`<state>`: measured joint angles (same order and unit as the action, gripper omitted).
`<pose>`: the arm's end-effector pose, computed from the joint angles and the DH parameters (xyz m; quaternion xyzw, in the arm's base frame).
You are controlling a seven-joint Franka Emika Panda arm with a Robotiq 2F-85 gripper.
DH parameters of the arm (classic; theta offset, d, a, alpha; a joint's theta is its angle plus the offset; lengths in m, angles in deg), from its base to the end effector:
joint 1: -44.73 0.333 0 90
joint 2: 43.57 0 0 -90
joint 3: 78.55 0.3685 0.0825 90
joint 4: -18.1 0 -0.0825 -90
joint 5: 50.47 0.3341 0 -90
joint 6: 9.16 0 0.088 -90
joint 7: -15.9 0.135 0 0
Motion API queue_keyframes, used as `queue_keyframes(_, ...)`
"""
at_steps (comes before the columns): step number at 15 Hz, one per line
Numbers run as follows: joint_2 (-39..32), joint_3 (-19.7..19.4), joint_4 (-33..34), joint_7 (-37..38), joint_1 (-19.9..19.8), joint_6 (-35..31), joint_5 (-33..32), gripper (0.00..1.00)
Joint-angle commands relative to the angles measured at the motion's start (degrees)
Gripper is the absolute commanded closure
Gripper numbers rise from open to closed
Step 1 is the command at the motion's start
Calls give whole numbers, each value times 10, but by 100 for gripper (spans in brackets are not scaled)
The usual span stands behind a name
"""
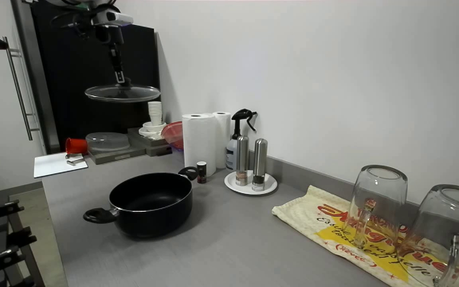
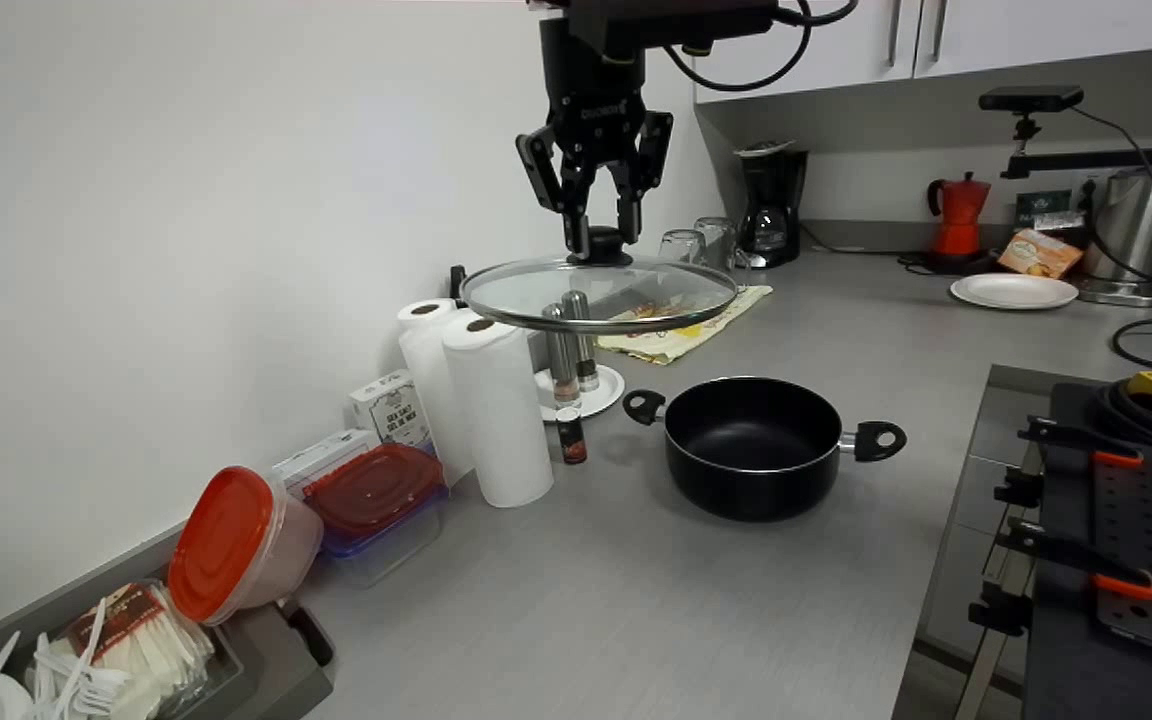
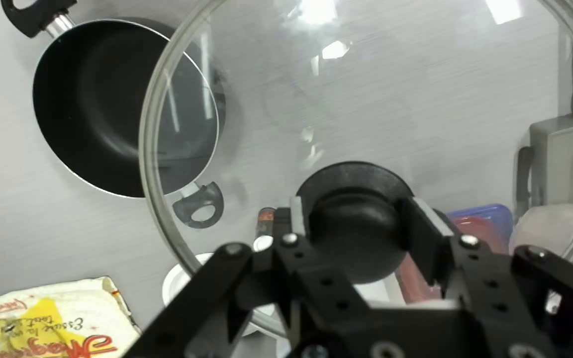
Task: Take the lid off of the pot
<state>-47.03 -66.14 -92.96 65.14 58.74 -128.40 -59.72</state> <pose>0.4916 0.2281 0.5064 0.9837 -0.1619 0.0733 0.0260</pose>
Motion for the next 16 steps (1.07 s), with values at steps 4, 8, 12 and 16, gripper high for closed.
queue_keyframes(4,-99,9,133,-99,27,70,-16,75)
queue_keyframes(8,-157,-3,177,-114,49,91,-44,75)
queue_keyframes(12,-196,-17,182,-127,54,95,-35,75)
queue_keyframes(16,-222,-29,177,-131,52,86,-22,75)
